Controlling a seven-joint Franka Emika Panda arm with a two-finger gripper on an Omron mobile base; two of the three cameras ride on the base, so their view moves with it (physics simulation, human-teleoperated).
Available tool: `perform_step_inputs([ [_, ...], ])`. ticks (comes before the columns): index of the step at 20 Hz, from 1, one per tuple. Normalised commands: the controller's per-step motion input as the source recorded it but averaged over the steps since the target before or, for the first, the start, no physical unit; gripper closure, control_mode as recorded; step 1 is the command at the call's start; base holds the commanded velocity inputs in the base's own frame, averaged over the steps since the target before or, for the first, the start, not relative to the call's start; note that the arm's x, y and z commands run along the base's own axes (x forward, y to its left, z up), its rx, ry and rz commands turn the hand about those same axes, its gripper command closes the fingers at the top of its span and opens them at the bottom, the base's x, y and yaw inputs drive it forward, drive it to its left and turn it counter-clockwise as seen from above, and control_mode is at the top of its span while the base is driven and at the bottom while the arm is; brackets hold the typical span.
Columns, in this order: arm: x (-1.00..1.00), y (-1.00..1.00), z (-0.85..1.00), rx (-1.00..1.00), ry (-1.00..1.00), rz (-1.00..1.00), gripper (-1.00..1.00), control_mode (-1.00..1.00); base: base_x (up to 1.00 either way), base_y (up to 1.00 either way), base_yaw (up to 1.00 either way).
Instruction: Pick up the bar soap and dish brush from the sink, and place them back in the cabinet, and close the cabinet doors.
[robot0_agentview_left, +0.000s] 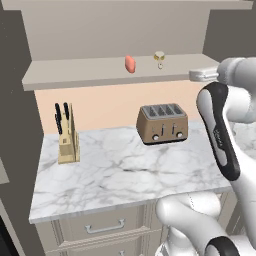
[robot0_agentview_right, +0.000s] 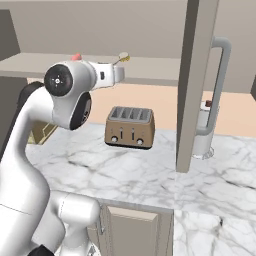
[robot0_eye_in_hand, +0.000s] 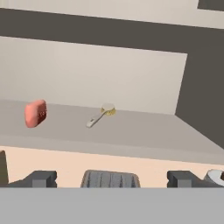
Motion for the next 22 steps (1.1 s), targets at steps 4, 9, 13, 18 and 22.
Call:
perform_step_inputs([
  [4, -0.51, -0.23, 0.0, 0.0, -0.02, 0.0, -1.0, -1.0, 0.0, 0.0, 0.0],
  [9, -0.53, -0.22, 0.0, 0.0, -0.03, 0.0, -1.0, -1.0, 0.0, 0.0, 0.0],
  [13, -0.53, -0.13, 0.0, 0.0, -0.01, 0.0, -1.0, -1.0, 0.0, 0.0, 0.0],
  [18, -0.42, -0.04, 0.0, 0.0, 0.0, 0.0, -1.0, -1.0, 0.0, 0.0, 0.0],
  [22, -0.3, 0.0, 0.0, 0.0, 0.0, 0.0, -1.0, -1.0, 0.0, 0.0, 0.0],
])
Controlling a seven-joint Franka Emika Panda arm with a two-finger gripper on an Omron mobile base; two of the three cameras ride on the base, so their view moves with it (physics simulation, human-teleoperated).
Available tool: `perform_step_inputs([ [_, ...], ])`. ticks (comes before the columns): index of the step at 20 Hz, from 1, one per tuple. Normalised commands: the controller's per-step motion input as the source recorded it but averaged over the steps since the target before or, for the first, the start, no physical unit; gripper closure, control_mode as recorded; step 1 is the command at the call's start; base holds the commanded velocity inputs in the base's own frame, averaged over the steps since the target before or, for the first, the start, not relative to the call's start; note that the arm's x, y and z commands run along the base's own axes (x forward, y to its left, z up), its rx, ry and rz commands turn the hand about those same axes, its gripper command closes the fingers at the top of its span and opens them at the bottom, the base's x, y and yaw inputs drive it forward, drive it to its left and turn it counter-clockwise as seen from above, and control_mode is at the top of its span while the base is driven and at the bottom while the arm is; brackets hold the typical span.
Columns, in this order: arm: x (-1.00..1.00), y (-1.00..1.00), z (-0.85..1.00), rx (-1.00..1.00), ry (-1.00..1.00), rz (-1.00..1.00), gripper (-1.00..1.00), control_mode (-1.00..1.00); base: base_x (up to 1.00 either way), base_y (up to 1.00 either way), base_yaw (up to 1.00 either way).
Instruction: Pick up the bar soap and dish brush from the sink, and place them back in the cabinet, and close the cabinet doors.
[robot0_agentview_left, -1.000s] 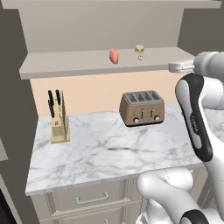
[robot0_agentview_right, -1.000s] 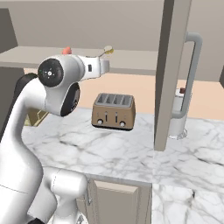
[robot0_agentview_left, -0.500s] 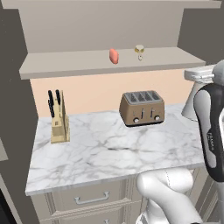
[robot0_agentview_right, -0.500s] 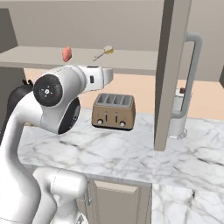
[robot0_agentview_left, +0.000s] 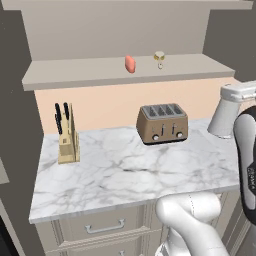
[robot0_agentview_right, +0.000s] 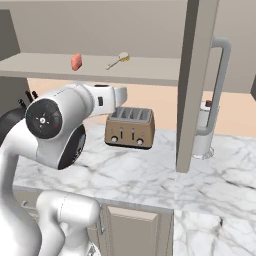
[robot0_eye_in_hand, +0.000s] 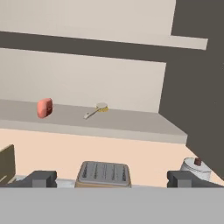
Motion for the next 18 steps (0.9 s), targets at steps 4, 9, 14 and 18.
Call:
perform_step_inputs([
  [4, -0.34, -0.06, 0.0, 0.0, 0.0, 0.0, -1.0, -1.0, 0.0, 0.0, 0.0],
  [9, -0.38, -0.11, 0.0, 0.0, 0.0, 0.0, -1.0, -1.0, 0.0, 0.0, 0.0],
  [14, -0.35, -0.09, 0.0, 0.0, 0.0, 0.0, -1.0, -1.0, 0.0, 0.0, 0.0],
  [18, -0.26, -0.13, 0.0, 0.0, 0.0, 0.0, -1.0, -1.0, 0.0, 0.0, 0.0],
])
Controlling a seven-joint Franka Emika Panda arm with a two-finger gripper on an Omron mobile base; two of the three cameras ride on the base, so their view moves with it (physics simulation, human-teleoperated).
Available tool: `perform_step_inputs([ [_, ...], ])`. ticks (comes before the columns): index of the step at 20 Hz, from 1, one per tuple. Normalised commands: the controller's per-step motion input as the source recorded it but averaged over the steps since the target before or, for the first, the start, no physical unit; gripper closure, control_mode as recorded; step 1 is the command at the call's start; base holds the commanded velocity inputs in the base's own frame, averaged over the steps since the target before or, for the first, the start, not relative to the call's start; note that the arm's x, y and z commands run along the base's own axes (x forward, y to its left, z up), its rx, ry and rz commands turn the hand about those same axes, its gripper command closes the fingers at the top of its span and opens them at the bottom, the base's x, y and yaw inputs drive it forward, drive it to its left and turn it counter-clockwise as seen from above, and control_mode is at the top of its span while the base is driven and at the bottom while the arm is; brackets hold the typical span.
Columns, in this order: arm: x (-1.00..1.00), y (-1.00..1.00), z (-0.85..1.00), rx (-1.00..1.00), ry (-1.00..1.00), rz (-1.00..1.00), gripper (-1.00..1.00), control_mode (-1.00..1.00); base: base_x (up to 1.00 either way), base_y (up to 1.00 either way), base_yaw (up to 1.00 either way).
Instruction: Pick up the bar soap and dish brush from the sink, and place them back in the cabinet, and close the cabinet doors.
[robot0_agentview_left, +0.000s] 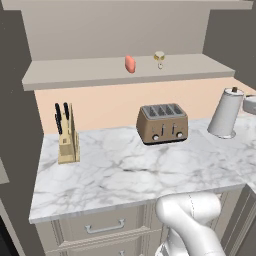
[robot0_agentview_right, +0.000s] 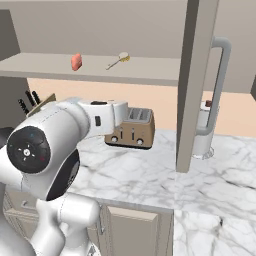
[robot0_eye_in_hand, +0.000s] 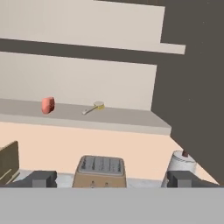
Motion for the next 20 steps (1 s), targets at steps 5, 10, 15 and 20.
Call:
perform_step_inputs([
  [5, -0.34, -0.28, 0.0, 0.0, 0.0, 0.0, -1.0, -1.0, 0.0, 0.0, 0.0],
  [10, -0.39, -0.27, 0.0, 0.0, 0.0, 0.0, -1.0, -1.0, 0.0, 0.0, 0.0],
  [15, -0.28, -0.28, -0.01, 0.0, 0.0, 0.0, -1.0, -1.0, 0.0, 0.0, 0.0],
  [20, -0.14, -0.3, -0.02, 0.0, 0.0, 0.0, -1.0, -1.0, 0.0, 0.0, 0.0],
])
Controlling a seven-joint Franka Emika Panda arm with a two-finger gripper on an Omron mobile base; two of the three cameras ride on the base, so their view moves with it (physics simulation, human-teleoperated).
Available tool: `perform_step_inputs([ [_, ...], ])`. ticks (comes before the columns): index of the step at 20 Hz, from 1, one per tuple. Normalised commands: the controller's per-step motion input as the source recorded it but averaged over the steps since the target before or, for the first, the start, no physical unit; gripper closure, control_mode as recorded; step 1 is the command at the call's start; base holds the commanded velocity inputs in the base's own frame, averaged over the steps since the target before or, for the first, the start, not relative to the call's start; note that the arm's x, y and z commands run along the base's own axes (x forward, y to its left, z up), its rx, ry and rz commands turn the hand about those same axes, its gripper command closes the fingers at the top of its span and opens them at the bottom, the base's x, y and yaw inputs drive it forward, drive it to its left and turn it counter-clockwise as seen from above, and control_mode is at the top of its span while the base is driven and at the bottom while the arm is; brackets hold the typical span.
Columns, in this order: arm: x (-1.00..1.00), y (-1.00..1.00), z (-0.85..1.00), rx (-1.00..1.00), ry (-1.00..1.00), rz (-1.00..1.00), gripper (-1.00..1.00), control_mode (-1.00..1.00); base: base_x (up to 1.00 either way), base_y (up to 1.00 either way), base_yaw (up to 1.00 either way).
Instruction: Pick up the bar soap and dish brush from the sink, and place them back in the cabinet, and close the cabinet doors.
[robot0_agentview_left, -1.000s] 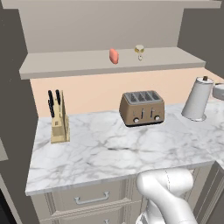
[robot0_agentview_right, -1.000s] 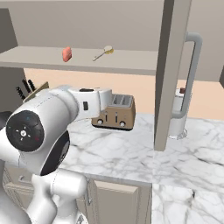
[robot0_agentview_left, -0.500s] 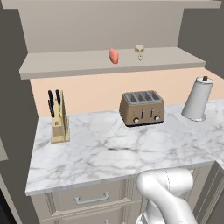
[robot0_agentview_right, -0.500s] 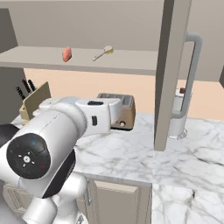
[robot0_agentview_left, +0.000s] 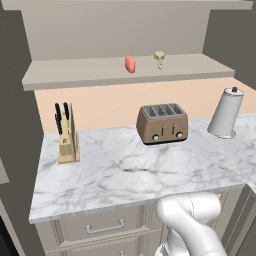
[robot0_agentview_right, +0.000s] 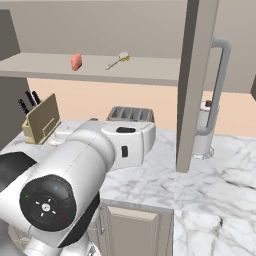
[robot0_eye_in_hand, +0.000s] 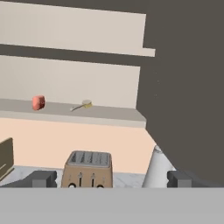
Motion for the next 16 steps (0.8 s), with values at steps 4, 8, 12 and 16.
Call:
perform_step_inputs([
  [4, -0.2, -0.31, 0.0, 0.0, 0.0, 0.0, -1.0, -1.0, 0.0, 0.0, 0.0],
  [8, -0.22, -0.26, -0.01, 0.0, 0.0, 0.0, -1.0, -1.0, 0.0, 0.0, 0.0],
  [12, -0.13, -0.26, -0.01, 0.0, 0.0, 0.0, -1.0, -1.0, 0.0, 0.0, 0.0],
  [16, -0.09, -0.28, -0.02, 0.0, 0.0, 0.0, -1.0, -1.0, 0.0, 0.0, 0.0],
])
